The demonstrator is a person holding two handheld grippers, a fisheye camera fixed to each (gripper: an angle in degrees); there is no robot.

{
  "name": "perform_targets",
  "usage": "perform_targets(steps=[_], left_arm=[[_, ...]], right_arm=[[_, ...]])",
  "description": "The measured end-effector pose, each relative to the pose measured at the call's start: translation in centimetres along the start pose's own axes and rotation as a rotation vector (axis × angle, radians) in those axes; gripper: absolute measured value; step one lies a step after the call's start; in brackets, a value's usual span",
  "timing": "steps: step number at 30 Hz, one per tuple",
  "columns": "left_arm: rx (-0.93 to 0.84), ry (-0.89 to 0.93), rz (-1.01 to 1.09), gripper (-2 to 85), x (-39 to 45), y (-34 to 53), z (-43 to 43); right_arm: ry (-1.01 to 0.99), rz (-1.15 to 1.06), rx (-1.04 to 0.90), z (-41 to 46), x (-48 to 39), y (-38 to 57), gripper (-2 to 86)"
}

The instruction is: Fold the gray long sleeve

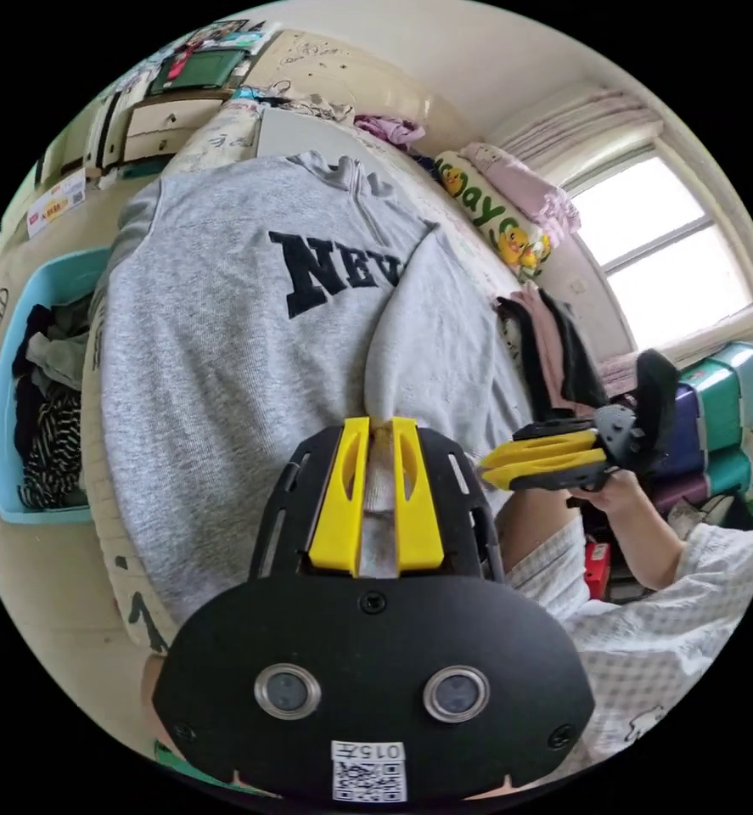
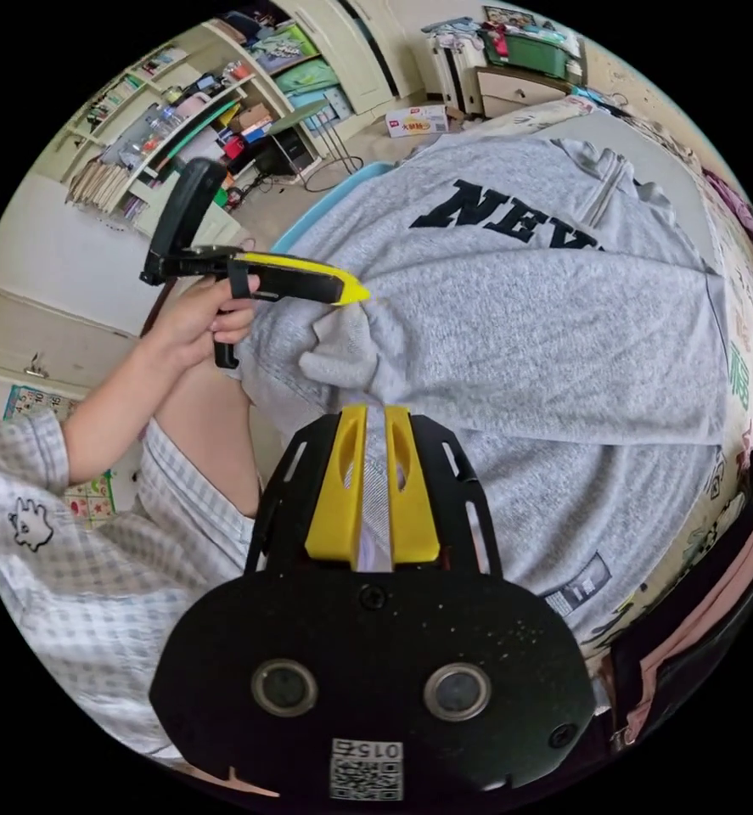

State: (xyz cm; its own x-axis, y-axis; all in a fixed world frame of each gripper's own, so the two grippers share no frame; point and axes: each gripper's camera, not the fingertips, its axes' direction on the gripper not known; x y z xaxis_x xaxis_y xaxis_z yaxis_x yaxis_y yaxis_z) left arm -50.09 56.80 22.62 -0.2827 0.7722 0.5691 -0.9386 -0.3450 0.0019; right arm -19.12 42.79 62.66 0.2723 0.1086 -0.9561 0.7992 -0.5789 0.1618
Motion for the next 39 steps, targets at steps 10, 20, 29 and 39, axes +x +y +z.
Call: perform_targets(steps=[10,20,29,39], left_arm=[[0.615,0.197,-0.776,5.5,-28.7,13.4,-8.6],[0.551,0.017,-0.991,10.1,-44.9,11.2,-1.6],[0.420,-0.071,-1.024,12.7,-51.5,6.8,4.3],[0.606,-0.238,-0.765,-0.3,-40.7,4.4,-5.2]], right_arm=[[-0.133,0.084,0.225,0.8,3.4,-4.7,-0.3],[-0.301,0.183,0.302,7.2,7.1,-8.3,-0.9],[-0.165,0.144,0.292,6.5,5.2,-9.0,-1.0],[-0.136,0.137,0.291,4.7,4.7,-9.8,-0.9]])
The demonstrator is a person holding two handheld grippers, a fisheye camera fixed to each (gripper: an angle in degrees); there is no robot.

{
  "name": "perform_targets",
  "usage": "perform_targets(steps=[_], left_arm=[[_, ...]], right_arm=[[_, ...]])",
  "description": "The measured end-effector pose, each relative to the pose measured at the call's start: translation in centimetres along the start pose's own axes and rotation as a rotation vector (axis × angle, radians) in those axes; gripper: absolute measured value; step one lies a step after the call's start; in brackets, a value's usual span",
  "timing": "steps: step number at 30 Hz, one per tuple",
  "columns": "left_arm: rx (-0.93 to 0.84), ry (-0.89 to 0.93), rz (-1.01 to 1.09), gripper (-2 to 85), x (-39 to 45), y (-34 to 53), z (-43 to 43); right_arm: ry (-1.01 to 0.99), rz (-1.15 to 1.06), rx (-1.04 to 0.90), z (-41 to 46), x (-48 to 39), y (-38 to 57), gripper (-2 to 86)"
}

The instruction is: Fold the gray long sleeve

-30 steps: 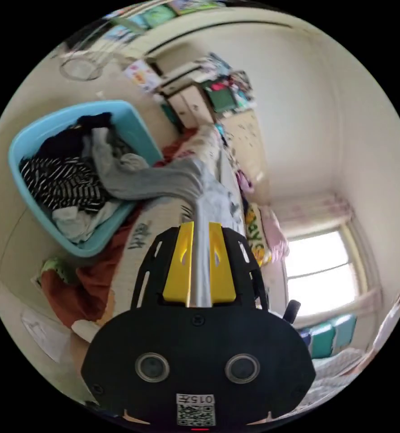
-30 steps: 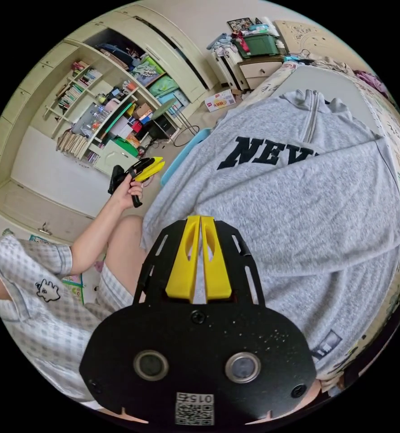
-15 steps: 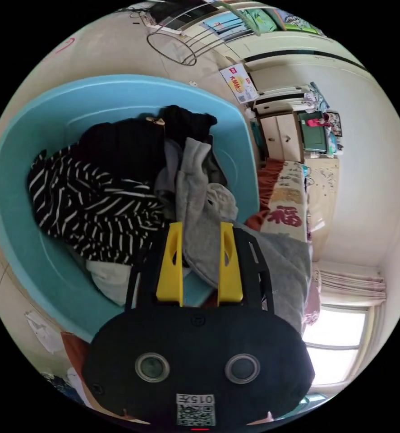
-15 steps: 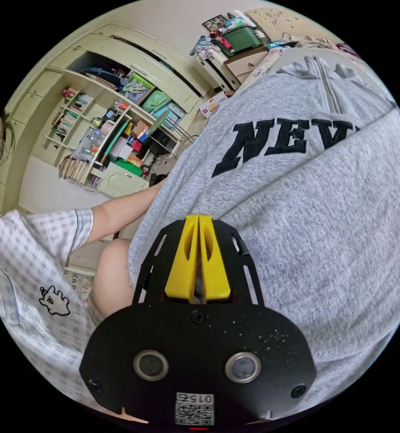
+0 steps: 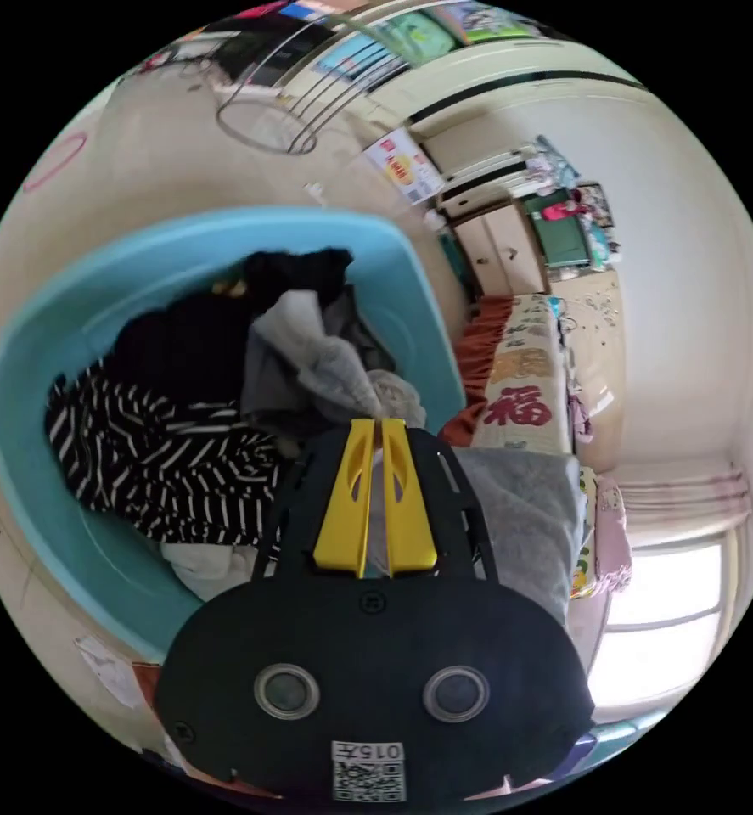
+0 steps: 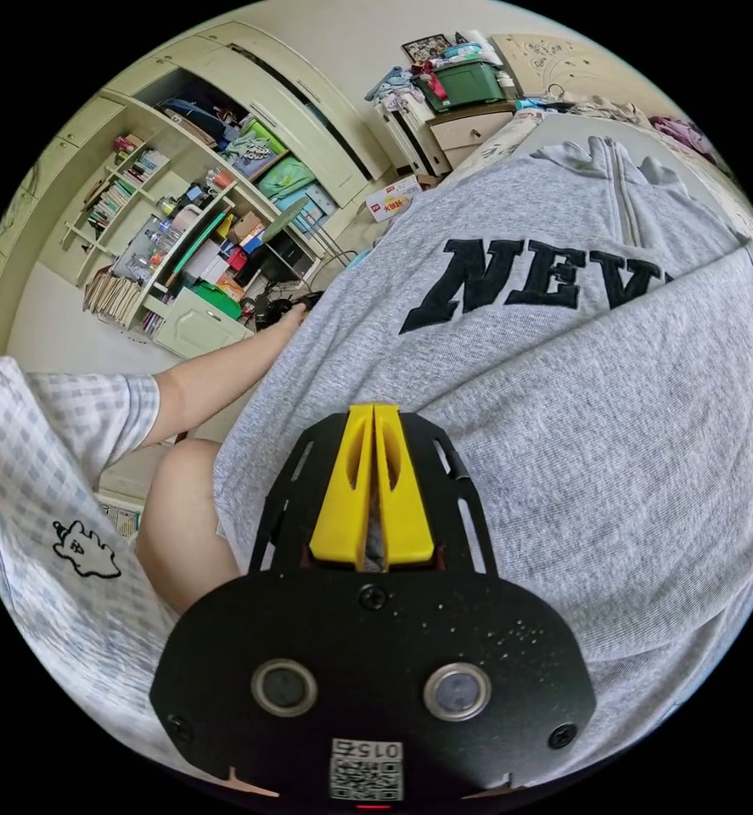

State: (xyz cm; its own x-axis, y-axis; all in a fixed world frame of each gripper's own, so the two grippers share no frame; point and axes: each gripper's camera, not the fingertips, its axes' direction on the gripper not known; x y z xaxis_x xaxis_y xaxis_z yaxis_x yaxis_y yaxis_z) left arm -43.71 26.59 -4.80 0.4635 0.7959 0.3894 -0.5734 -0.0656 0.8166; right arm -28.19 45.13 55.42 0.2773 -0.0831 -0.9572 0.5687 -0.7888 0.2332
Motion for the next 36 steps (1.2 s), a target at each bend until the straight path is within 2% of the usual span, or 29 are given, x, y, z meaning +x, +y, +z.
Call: perform_targets(steps=[4,7,9,12,13,15,18,23,25,29,31,36], left_arm=[[0.145,0.148,0.209,-0.4,10.7,1.7,-8.1],[0.242,0.280,0.534,-0.4,22.6,9.0,-15.4],[0.213,0.336,0.793,-0.2,30.4,17.7,-19.0],[0.055,0.383,0.989,0.2,35.0,28.1,-19.4],[0.005,0.378,1.010,0.3,35.4,29.9,-18.9],[-0.247,0.300,1.061,0.7,36.1,35.7,-15.4],[-0.516,0.141,1.003,1.6,35.8,39.5,-11.5],[-0.500,0.089,0.988,4.4,37.3,39.9,-14.5],[-0.464,0.057,1.005,5.8,38.5,39.5,-16.1],[-0.355,0.112,1.003,10.4,42.6,38.1,-18.9],[-0.370,0.100,1.001,11.9,44.6,38.1,-17.9],[-0.498,-0.140,1.085,12.2,47.6,40.3,-12.2]], right_arm=[[0.079,-0.033,-0.002,-0.6,-1.4,-0.6,-0.9],[0.120,-0.046,-0.006,-1.4,-2.2,-1.2,-0.8],[0.054,-0.020,-0.003,-2.8,-1.4,-1.8,-0.3],[-0.010,0.053,0.126,-8.9,-0.9,-0.4,1.2],[-0.031,0.067,0.164,-10.6,-0.8,0.3,1.7],[-0.087,0.164,0.272,-16.4,0.7,4.3,3.9],[-0.047,0.349,0.348,-21.7,4.8,10.2,5.0],[-0.115,0.520,0.410,-26.4,9.8,15.2,7.3],[-0.117,0.508,0.423,-27.6,10.0,15.1,7.7],[-0.160,0.474,0.383,-28.7,9.9,13.5,8.1],[-0.170,0.461,0.367,-28.9,9.4,13.0,8.1],[-0.323,0.484,0.396,-30.0,9.1,13.5,8.1]])
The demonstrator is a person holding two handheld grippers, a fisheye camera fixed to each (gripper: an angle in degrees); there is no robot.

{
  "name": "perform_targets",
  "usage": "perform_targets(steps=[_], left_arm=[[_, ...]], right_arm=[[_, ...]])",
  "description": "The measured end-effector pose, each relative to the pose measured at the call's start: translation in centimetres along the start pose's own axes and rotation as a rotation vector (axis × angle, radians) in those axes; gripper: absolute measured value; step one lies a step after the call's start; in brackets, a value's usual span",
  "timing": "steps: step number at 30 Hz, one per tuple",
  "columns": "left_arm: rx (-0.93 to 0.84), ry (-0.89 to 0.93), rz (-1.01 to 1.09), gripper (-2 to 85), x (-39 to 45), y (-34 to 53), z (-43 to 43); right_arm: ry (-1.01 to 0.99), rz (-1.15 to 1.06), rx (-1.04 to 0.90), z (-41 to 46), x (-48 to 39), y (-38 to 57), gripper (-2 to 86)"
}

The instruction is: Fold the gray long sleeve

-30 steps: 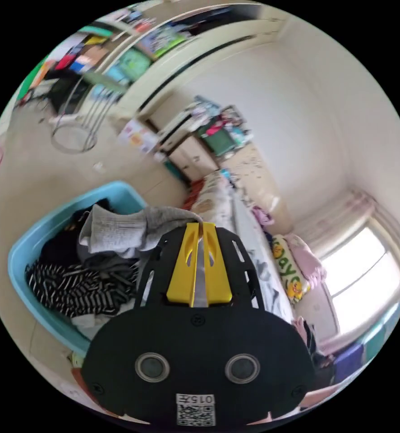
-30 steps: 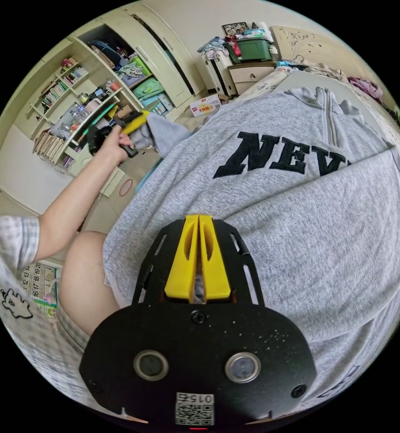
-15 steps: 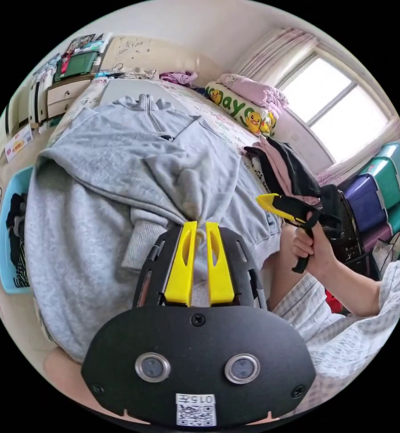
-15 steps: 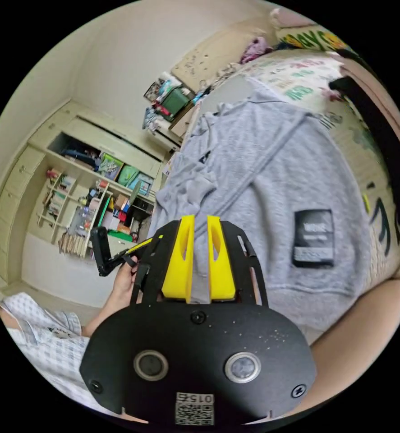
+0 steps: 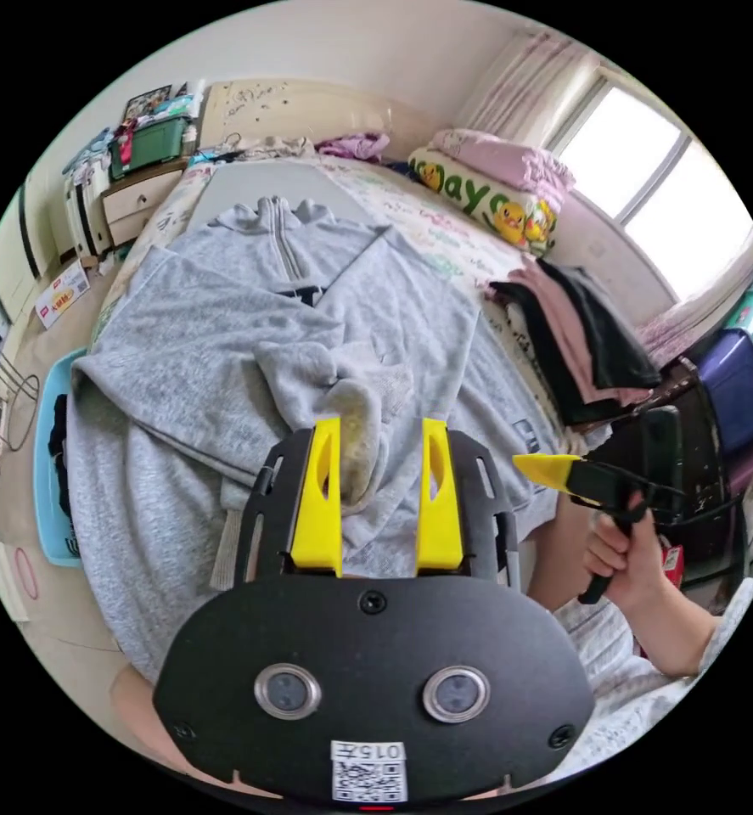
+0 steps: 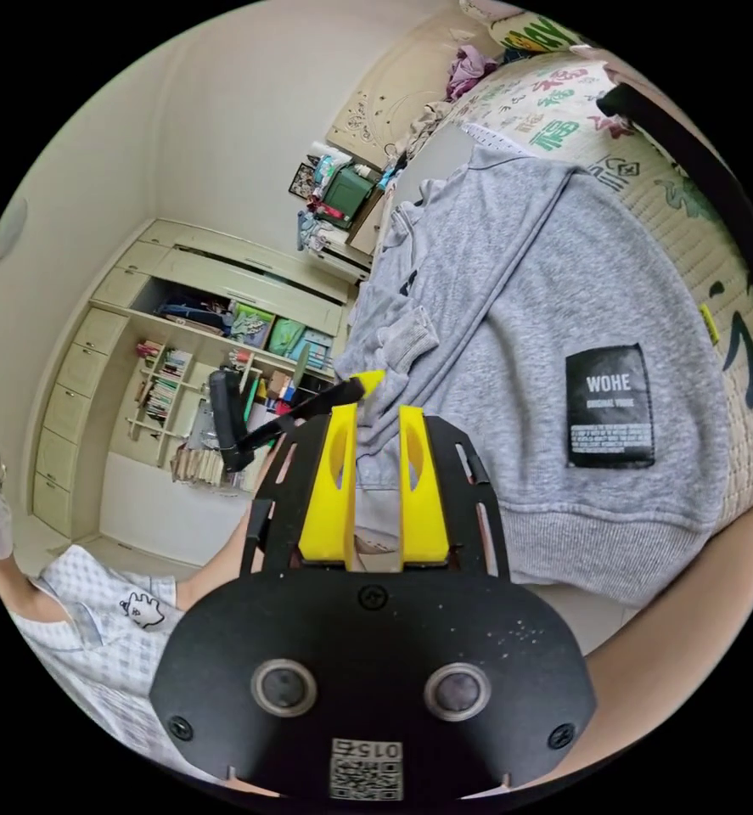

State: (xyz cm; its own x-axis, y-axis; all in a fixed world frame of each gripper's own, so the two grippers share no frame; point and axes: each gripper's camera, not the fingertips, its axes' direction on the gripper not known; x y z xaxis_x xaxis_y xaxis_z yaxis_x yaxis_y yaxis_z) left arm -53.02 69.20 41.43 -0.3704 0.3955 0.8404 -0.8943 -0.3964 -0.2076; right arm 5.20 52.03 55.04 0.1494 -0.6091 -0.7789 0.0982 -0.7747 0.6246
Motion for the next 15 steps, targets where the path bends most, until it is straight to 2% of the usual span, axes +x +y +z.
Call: perform_targets(steps=[2,5,9,11,15], left_arm=[[-0.017,-0.083,0.008,10.3,0.2,0.0,0.4],[0.010,-0.010,-0.016,4.4,-1.0,0.8,-2.0],[0.261,0.185,0.042,1.4,-1.5,4.9,-9.2],[0.296,0.214,0.076,1.3,-1.1,7.0,-10.5],[0.175,0.319,-0.026,2.6,-3.4,10.1,-7.5]], right_arm=[[0.001,0.007,0.008,-1.0,-0.1,0.1,8.1],[0.010,0.017,0.014,-2.8,-0.1,0.1,8.1],[0.060,0.020,0.000,-5.1,-0.4,-0.7,9.9],[0.057,0.018,-0.009,-5.6,-0.5,-1.3,12.0],[-0.107,0.116,-0.016,-5.6,1.5,-2.0,14.0]])
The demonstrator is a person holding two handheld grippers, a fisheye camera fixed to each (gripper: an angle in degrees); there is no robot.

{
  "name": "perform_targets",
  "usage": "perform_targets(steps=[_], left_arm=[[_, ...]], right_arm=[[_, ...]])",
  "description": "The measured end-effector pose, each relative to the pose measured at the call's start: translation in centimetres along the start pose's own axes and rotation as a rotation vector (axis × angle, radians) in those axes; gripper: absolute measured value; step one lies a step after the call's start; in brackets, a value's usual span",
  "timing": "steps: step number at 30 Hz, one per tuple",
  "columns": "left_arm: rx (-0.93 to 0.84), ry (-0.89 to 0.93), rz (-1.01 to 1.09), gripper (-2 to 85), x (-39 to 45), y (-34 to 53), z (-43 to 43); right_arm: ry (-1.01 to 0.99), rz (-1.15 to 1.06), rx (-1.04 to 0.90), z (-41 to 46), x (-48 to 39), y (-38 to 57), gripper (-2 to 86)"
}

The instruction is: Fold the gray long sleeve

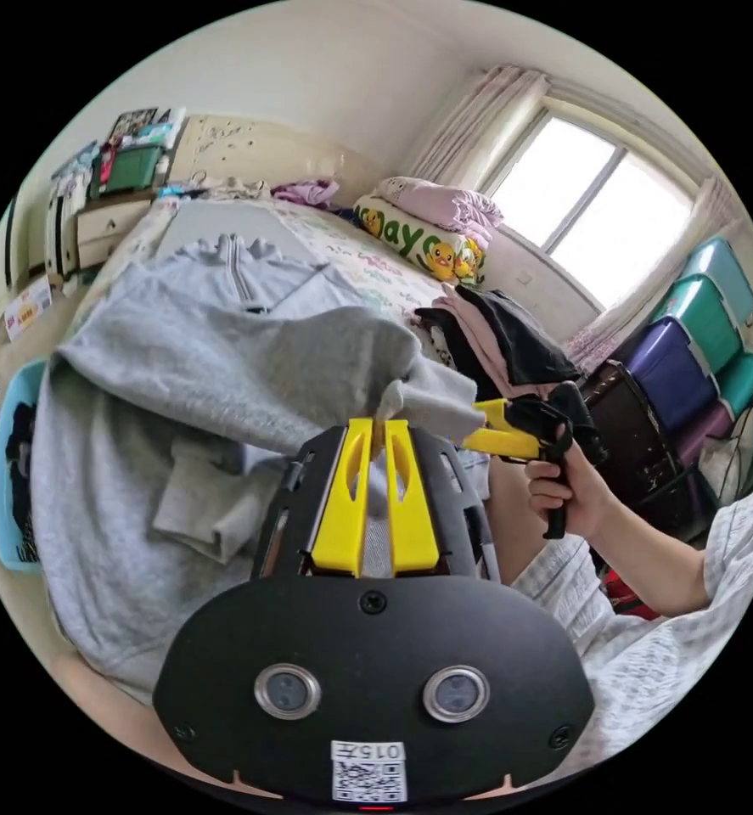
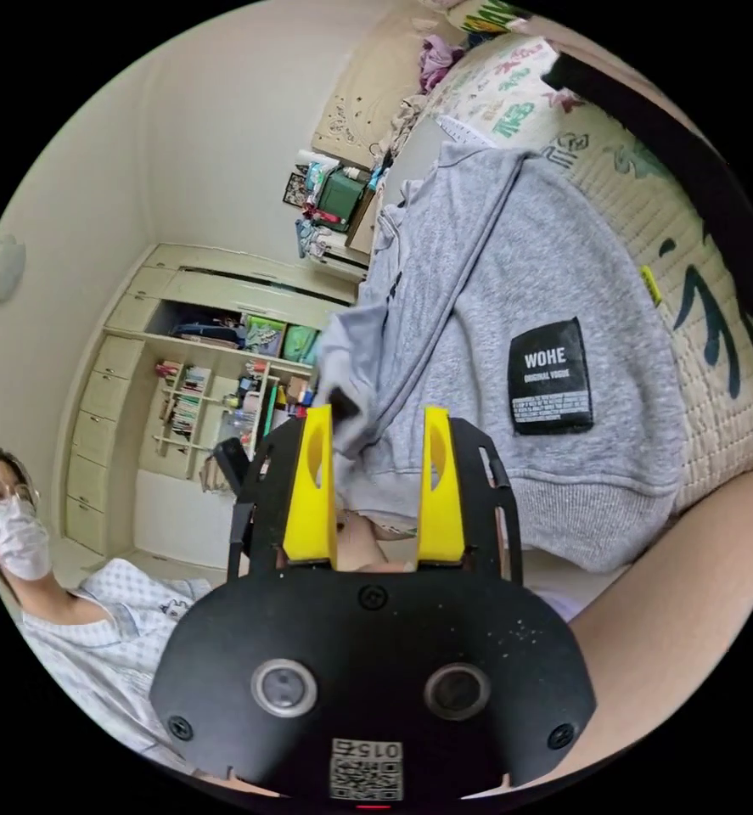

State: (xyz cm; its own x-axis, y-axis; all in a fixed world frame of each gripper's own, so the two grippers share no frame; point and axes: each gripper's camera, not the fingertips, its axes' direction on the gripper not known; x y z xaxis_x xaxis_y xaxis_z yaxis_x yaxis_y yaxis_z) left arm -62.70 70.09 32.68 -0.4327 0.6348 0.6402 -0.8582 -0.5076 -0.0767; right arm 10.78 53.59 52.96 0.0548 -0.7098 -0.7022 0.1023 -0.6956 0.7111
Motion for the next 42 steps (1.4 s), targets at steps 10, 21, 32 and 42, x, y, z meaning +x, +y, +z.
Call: perform_targets(steps=[10,21,32,42], left_arm=[[-0.043,-0.023,-0.044,5.6,-2.3,1.9,-2.3],[0.130,0.093,-0.166,7.0,-7.8,2.7,-11.0],[0.177,0.015,-0.550,9.8,-23.5,0.1,-15.2],[0.087,0.193,-0.350,9.3,-20.9,-7.7,-14.2]], right_arm=[[0.150,-0.001,-0.151,3.8,-0.9,-1.8,9.1],[0.269,-0.060,-0.052,-1.6,-4.8,-2.4,0.7],[0.326,-0.004,-0.114,1.4,-2.7,-0.9,1.1],[0.432,-0.109,-0.073,2.2,-3.8,-1.2,7.8]])
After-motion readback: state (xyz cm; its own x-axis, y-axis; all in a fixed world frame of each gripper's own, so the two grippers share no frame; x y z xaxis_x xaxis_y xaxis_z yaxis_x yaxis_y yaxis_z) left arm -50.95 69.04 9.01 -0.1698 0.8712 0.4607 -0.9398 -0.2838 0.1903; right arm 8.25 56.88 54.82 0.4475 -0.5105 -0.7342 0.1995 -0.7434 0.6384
